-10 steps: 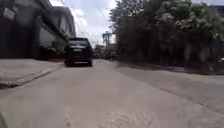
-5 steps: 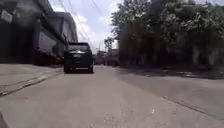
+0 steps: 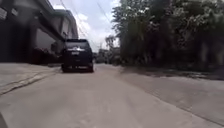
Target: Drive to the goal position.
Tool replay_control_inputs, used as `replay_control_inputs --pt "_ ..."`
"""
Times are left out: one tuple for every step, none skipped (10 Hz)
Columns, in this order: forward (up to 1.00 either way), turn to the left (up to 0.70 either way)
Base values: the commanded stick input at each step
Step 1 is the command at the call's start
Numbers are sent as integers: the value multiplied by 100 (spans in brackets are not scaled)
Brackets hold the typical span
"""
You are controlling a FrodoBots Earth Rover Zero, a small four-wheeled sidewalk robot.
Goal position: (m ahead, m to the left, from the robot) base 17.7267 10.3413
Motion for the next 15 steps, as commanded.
replay_control_inputs --pt "98 -21" --pt "98 -10" --pt "98 0" --pt "98 0" --pt "98 0" --pt "98 0" --pt "98 0" --pt "98 0" --pt "98 0" --pt "98 0" --pt "98 0" --pt "98 0" --pt "98 0" --pt "98 0" --pt "98 0"
